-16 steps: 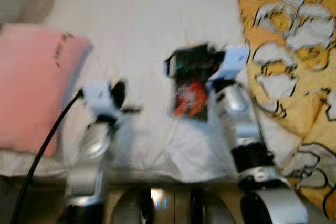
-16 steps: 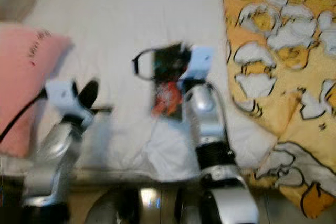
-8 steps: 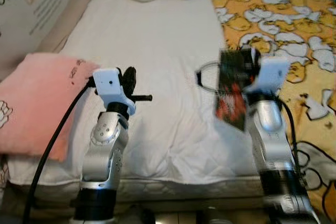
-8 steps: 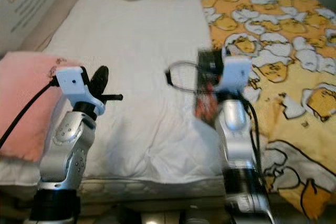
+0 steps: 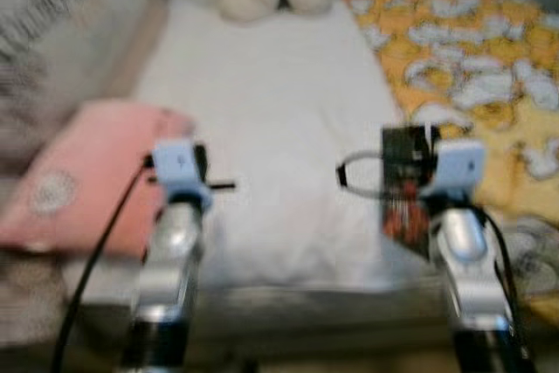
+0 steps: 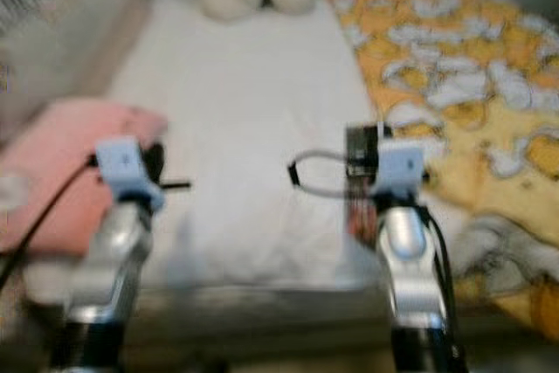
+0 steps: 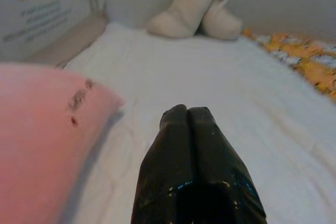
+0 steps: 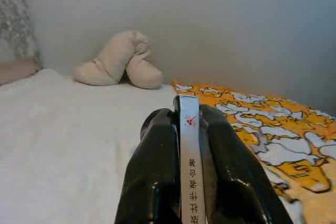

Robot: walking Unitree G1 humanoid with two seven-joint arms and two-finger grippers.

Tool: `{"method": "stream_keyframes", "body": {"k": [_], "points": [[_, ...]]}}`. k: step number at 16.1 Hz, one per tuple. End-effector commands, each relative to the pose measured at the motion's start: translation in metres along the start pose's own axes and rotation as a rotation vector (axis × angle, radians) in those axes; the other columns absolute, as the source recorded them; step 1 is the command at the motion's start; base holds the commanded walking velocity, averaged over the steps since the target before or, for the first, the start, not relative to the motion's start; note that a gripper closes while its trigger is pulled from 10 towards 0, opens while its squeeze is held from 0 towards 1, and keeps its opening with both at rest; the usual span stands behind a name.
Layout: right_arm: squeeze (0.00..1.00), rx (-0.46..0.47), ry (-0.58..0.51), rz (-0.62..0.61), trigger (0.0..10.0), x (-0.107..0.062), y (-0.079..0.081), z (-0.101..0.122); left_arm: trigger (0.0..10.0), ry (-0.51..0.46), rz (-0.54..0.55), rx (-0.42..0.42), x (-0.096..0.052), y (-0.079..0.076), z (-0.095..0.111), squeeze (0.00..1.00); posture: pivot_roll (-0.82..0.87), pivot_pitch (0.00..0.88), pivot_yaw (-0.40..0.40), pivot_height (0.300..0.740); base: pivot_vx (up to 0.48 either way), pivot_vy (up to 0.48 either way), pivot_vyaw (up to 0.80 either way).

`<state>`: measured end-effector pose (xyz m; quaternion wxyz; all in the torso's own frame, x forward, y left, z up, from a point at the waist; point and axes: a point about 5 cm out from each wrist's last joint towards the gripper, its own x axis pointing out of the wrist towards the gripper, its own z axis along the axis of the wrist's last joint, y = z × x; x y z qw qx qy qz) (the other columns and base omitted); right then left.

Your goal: Clean up the room

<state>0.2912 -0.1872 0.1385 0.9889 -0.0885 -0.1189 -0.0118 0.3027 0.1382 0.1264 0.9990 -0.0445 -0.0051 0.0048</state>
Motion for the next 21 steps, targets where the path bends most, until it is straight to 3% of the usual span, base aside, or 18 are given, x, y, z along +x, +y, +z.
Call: {"method": "stream_keyframes", "body": {"k": [1, 5, 6, 7, 12, 21], "points": [[0.0, 0.007, -0.045, 0.03, 0.0, 0.006, 0.006, 0.01, 10.0, -0.035, 0.024, 0.022, 0.002, 0.002, 0.006, 0.0, -0.13, 0.0, 0.048, 0.74, 0.0, 0.461, 0.0], [0.0, 0.019, -0.018, 0.074, 0.0, 0.01, 0.012, 0.005, 10.0, -0.019, 0.05, 0.02, 0.003, -0.005, 0.0, 0.0, -0.12, 0.0, 0.032, 0.74, 0.0, 0.342, 0.0], [0.0, 0.029, -0.01, 0.078, 0.0, 0.01, 0.014, 0.003, 10.0, -0.024, 0.042, 0.057, 0.004, -0.006, 0.001, 0.0, -0.11, 0.0, 0.031, 0.74, 0.0, 0.0, 0.0], [0.0, 0.033, -0.007, 0.081, 0.0, 0.011, 0.016, 0.002, 10.0, -0.06, 0.016, 0.043, 0.004, -0.008, 0.007, 0.0, -0.11, 0.0, 0.03, 0.74, 0.0, 0.0, 0.0], [0.0, 0.062, -0.004, 0.103, 0.0, 0.015, 0.025, 0.001, 10.0, -0.123, 0.039, 0.08, 0.006, -0.006, 0.022, 0.0, -0.1, 0.0, 0.029, 0.74, 0.464, 0.0, 0.0], [0.0, 0.078, 0.002, 0.122, 0.0, 0.019, 0.027, 0.0, 10.0, -0.118, 0.075, 0.072, 0.002, -0.004, 0.02, 0.0, -0.09, 0.0, 0.02, 0.74, 0.479, 0.0, 0.0]]}}
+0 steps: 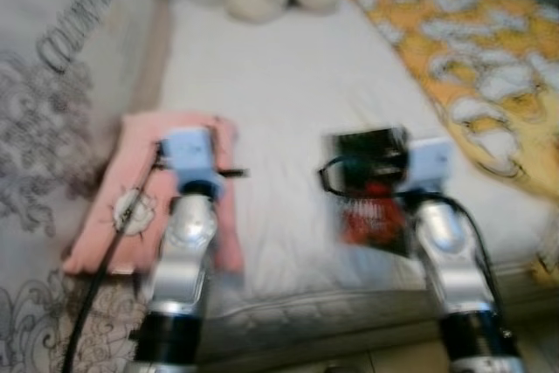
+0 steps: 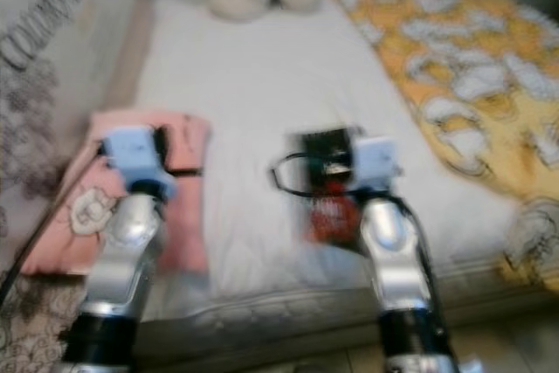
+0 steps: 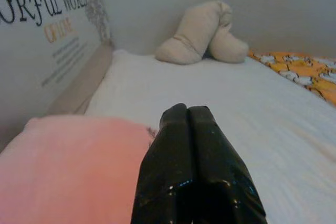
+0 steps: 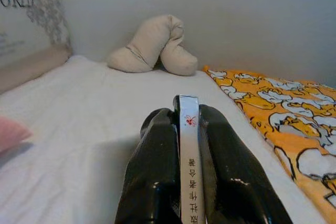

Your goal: Clean up the room

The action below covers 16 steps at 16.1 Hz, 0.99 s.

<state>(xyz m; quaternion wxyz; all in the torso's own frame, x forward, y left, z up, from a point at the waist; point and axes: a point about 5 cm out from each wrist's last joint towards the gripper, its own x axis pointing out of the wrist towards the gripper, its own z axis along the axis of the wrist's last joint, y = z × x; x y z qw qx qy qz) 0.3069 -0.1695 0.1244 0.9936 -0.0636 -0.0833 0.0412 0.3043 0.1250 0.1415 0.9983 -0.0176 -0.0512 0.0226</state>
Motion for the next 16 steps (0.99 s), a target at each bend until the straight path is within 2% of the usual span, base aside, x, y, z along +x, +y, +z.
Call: {"method": "stream_keyframes", "body": {"k": [1, 3, 4, 7, 9, 10, 11, 12, 13, 15, 16], "points": [[0.0, 0.04, -0.07, 0.036, 0.0, 0.011, 0.011, 0.018, 10.0, -0.027, 0.048, 0.019, 0.001, 0.012, 0.007, 0.0, -0.08, 0.0, 0.019, 0.74, 0.461, 0.0, 0.0], [0.0, 0.113, -0.111, 0.115, 0.0, 0.024, 0.027, 0.034, 10.0, -0.023, 0.072, 0.013, 0.0, 0.014, 0.006, 0.0, -0.08, 0.0, 0.017, 0.74, 0.452, 0.0, 0.0], [0.0, 0.166, -0.143, 0.191, 0.0, 0.037, 0.042, 0.049, 10.0, -0.025, 0.083, 0.022, 0.0, 0.017, 0.007, 0.0, -0.07, 0.0, 0.018, 0.74, 0.431, 0.0, 0.0], [0.0, 0.225, -0.149, 0.251, 0.0, 0.055, 0.057, 0.06, 10.0, -0.021, 0.095, 0.028, 0.0, 0.018, 0.007, 0.0, -0.06, 0.0, 0.014, 0.74, 0.371, 0.221, 0.0], [0.0, 0.367, -0.084, 0.253, 0.0, 0.077, 0.064, 0.063, 10.0, -0.057, 0.151, 0.042, 0.0, 0.028, 0.013, 0.0, -0.03, 0.0, 0.004, 0.74, 0.0, 0.227, 0.0], [0.0, 0.481, -0.044, 0.224, 0.0, 0.083, 0.059, 0.06, 10.0, -0.071, 0.161, 0.057, -0.001, 0.032, 0.017, 0.0, -0.01, 0.0, -0.004, 0.74, 0.0, 0.0, 0.0], [0.0, 0.642, 0.025, 0.221, 0.0, 0.087, 0.057, 0.051, 10.0, -0.084, 0.173, 0.07, -0.002, 0.037, 0.022, 0.0, 0.0, 0.0, -0.001, 0.74, 0.0, 0.0, 0.0], [0.0, 0.715, 0.083, 0.263, 0.0, 0.088, 0.064, 0.042, 10.0, -0.101, 0.183, 0.084, -0.005, 0.041, 0.028, 0.0, 0.03, 0.014, 0.001, 0.74, 0.0, 0.0, 0.0], [0.0, 0.699, 0.092, 0.335, 0.0, 0.089, 0.077, 0.043, 10.0, -0.119, 0.183, 0.107, -0.008, 0.044, 0.034, 0.0, 0.06, 0.041, -0.003, 0.74, 0.0, 0.0, 0.0], [0.0, 0.714, 0.064, 0.47, 0.0, 0.092, 0.104, 0.06, 10.0, -0.133, 0.198, 0.136, -0.015, 0.053, 0.04, 0.0, 0.1, 0.065, -0.01, 0.74, 0.0, 0.0, 0.0], [0.0, 0.723, 0.062, 0.491, 0.0, 0.093, 0.109, 0.063, 10.0, -0.131, 0.203, 0.136, -0.018, 0.056, 0.04, 0.0, 0.11, 0.067, -0.011, 0.74, 0.0, 0.0, 0.0]]}}
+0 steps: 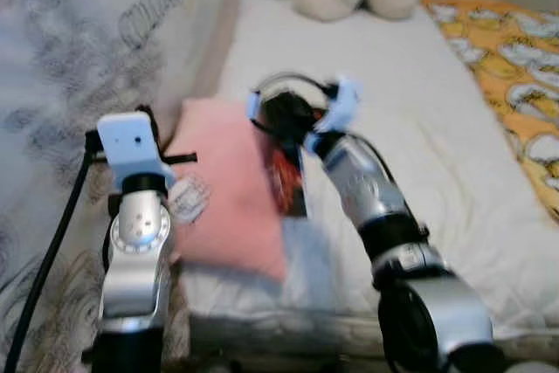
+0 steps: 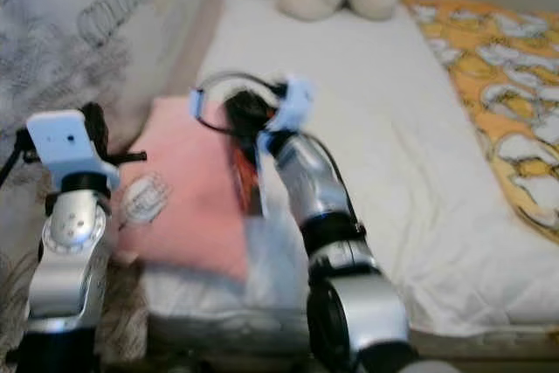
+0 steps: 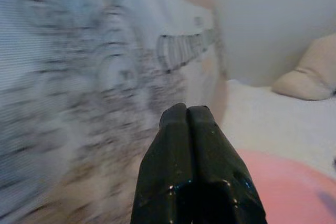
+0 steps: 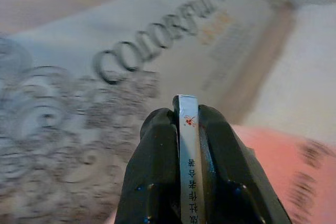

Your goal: Clean up the room

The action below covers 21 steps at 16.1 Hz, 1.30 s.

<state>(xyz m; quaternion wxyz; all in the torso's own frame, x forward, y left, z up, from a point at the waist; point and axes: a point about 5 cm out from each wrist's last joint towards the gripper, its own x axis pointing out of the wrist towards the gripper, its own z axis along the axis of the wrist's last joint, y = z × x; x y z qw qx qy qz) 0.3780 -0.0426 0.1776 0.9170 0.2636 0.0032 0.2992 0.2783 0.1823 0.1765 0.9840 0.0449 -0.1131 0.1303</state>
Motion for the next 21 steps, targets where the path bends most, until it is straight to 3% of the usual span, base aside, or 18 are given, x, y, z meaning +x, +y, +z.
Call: {"method": "stream_keyframes", "body": {"k": [1, 4, 6, 7, 8, 10, 13, 15, 17, 21], "points": [[0.0, 0.039, -0.032, 0.012, 0.0, 0.006, 0.002, 0.008, 10.0, 0.007, -0.015, 0.013, -0.004, 0.01, 0.004, 0.0, 0.15, 0.096, -0.009, 0.74, 0.0, 0.0, 0.0], [0.0, 0.172, 0.007, -0.079, 0.0, -0.005, -0.024, -0.007, 10.0, 0.006, -0.049, 0.078, -0.015, 0.031, 0.015, 0.0, 0.21, 0.146, 0.015, 0.74, 0.0, 0.0, 0.0], [0.0, 0.296, 0.05, -0.185, 0.0, -0.026, -0.047, -0.03, 10.0, 0.006, -0.06, 0.079, -0.02, 0.036, 0.023, 0.0, 0.25, 0.173, 0.03, 0.74, 0.0, 0.0, 0.0], [0.0, 0.338, 0.065, -0.23, 0.0, -0.035, -0.055, -0.04, 10.0, 0.003, -0.131, 0.012, -0.024, 0.028, 0.028, 0.0, 0.27, 0.186, 0.038, 0.74, 0.0, 0.0, 0.0], [0.0, 0.37, 0.074, -0.255, 0.0, -0.043, -0.062, -0.047, 10.0, 0.013, -0.263, -0.114, -0.032, 0.01, 0.035, 0.0, 0.27, 0.193, 0.042, 0.74, 0.0, 0.0, 0.0], [0.0, 0.358, 0.078, -0.31, 0.0, -0.055, -0.075, -0.05, 10.0, 0.045, -0.495, -0.196, -0.05, -0.017, 0.043, 0.0, 0.28, 0.201, 0.046, 0.74, 0.0, 0.0, 0.0], [0.0, 0.311, 0.083, -0.366, 0.0, -0.07, -0.092, -0.047, 10.0, 0.057, -0.616, -0.262, -0.061, -0.028, 0.053, 0.0, 0.27, 0.211, 0.055, 0.74, 0.0, 0.0, 0.0], [0.0, 0.231, 0.068, -0.414, 0.0, -0.077, -0.104, -0.036, 10.0, 0.103, -0.819, -0.317, -0.073, -0.041, 0.06, 0.0, 0.26, 0.217, 0.063, 0.74, 0.0, 0.0, 0.0], [0.0, 0.218, 0.044, -0.373, 0.0, -0.067, -0.098, -0.025, 10.0, 0.123, -0.843, -0.327, -0.076, -0.041, 0.06, 0.0, 0.27, 0.215, 0.058, 0.74, 0.0, 0.0, 0.0], [0.0, 0.139, -0.051, -0.124, 0.0, -0.029, -0.064, 0.014, 10.0, 0.155, -0.851, -0.344, -0.076, -0.04, 0.059, 0.0, 0.26, 0.209, 0.044, 0.74, 0.0, 0.0, 0.0]]}}
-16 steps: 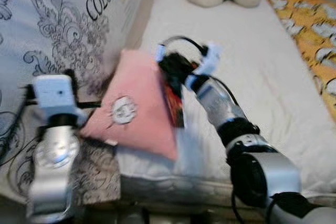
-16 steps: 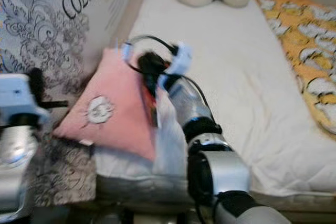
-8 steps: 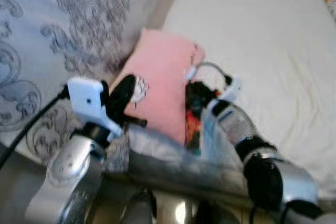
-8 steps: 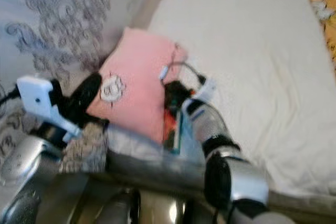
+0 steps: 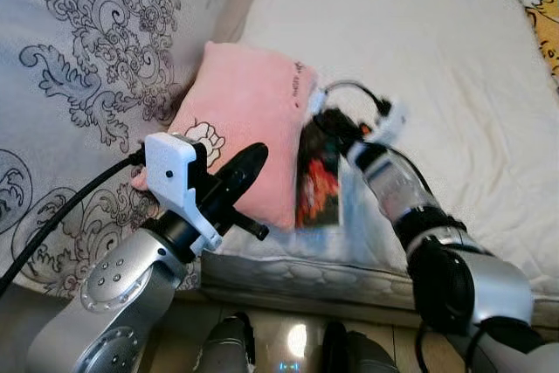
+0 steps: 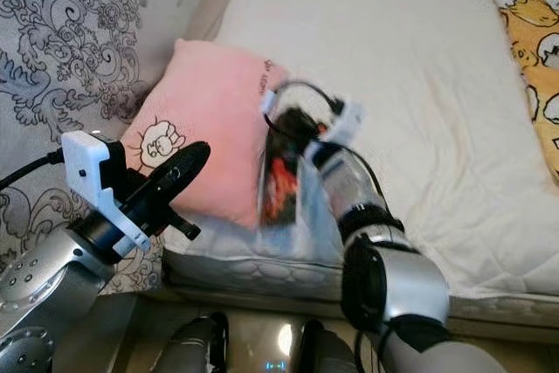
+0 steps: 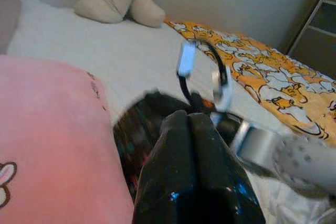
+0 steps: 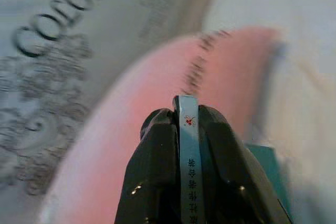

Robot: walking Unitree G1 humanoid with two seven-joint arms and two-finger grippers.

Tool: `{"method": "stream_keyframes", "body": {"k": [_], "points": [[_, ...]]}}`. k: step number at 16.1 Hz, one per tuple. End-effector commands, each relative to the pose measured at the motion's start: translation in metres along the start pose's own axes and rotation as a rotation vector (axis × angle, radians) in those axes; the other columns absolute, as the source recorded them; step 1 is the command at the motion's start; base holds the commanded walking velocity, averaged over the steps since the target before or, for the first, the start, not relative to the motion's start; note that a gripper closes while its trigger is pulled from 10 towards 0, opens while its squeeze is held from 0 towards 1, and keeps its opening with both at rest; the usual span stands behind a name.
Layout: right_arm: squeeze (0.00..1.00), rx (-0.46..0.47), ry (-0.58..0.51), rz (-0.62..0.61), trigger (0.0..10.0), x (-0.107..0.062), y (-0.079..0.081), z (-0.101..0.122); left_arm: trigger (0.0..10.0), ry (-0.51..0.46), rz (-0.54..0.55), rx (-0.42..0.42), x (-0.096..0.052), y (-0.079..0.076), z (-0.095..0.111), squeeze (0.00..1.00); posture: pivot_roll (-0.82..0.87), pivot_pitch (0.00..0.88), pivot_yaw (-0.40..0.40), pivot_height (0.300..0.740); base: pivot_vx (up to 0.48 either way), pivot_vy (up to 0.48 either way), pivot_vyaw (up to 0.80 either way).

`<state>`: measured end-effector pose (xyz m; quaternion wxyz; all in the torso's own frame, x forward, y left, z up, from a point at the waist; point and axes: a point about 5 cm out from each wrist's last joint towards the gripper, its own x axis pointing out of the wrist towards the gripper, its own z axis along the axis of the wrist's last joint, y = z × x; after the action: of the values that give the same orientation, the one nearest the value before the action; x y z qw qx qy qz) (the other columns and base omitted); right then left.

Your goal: Clean up the room

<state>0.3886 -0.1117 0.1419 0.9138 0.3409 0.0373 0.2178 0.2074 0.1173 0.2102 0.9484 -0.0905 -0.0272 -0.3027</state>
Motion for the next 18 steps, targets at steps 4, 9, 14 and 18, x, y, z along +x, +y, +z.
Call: {"method": "stream_keyframes", "body": {"k": [4, 9, 14, 18], "points": [[0.0, -0.098, -0.08, 0.144, 0.0, 0.024, 0.039, 0.03, 10.0, 0.124, -0.156, -0.038, -0.009, -0.015, -0.02, 0.0, 0.26, 0.214, 0.043, 0.74, 0.0, 0.0, 0.0], [0.0, 0.065, -0.09, -0.119, 0.0, 0.014, 0.009, 0.016, 10.0, 0.169, -0.199, -0.038, -0.018, -0.019, -0.019, 0.0, 0.33, 0.265, 0.079, 0.74, 0.0, 0.0, 0.0], [0.0, -0.055, -0.03, -0.338, 0.0, -0.018, -0.04, 0.015, 10.0, 0.166, -0.208, -0.051, -0.024, -0.026, -0.014, 0.0, 0.33, 0.295, 0.087, 0.74, 0.0, 0.0, 0.0], [0.0, -0.363, 0.077, -0.394, 0.0, -0.022, -0.046, 0.017, 10.0, 0.184, -0.271, -0.062, -0.023, -0.034, -0.017, 0.0, 0.31, 0.304, 0.093, 0.74, 0.0, 0.0, 0.0]]}}
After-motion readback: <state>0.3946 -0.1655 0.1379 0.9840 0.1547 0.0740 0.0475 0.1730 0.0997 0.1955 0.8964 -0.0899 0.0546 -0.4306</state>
